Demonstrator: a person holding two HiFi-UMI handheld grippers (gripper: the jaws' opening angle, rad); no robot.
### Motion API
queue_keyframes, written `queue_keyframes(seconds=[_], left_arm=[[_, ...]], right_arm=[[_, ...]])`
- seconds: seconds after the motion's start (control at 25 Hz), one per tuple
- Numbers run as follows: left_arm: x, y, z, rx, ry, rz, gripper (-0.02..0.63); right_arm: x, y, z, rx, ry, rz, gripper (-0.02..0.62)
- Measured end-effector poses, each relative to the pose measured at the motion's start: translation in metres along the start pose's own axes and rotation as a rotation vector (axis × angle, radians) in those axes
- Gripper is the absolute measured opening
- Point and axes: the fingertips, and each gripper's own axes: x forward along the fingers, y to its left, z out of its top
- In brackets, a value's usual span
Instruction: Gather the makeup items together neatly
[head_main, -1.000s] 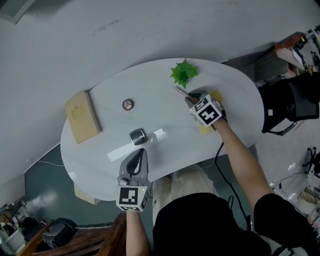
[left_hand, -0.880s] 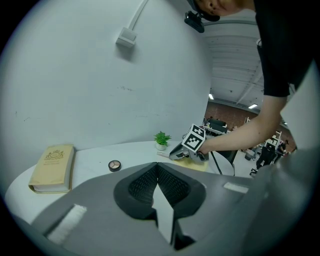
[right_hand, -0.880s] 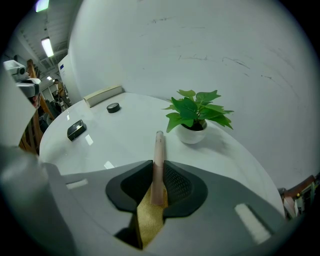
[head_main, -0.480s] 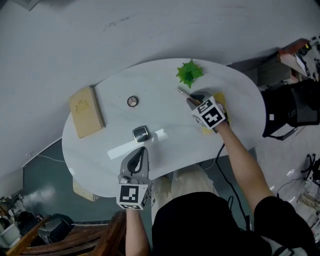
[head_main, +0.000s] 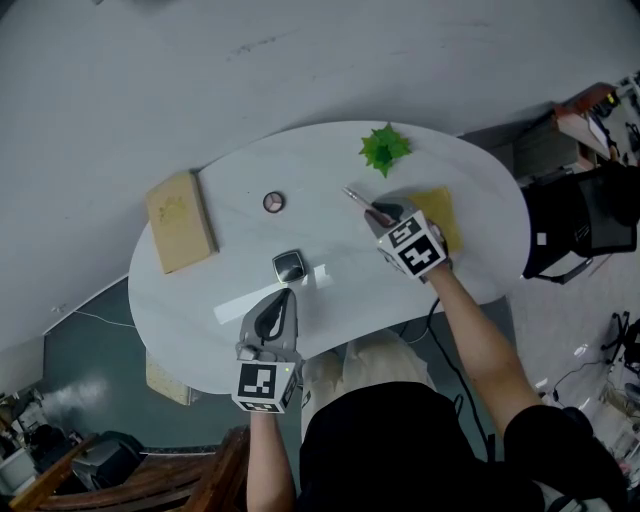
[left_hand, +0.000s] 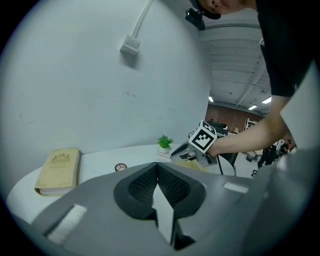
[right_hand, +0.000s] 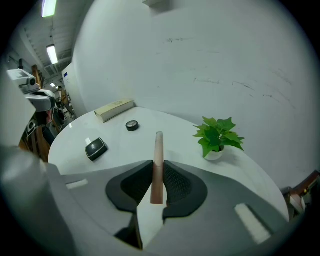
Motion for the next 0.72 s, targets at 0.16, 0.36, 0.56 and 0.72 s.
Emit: queue_keyframes(seconds=[0.16, 0.36, 0.56, 0.72], left_arm=[[-0.004, 0.008, 0.0, 0.002, -0.007, -0.009, -0.003], [-0.009, 0.017, -0.001, 0.015, -0.013, -0.032, -0.003], [-0.014, 0.024, -0.003, 0.025, -0.016, -0.063, -0.003], [-0.016, 0.03, -0.004, 0.027, -0.018, -0.092, -0.003]], right_arm=[[-0.002, 0.021, 0.004, 0.023, -0.006, 0.01, 0.077], [-0.002, 0.043, 0.007, 0.051, -0.008, 0.006, 0.077], [-0.004, 0.064, 0.008, 0.11, -0.019, -0.012, 0.077], [-0.004, 0.079, 0.011, 0.141, -0.022, -0.028, 0.077]])
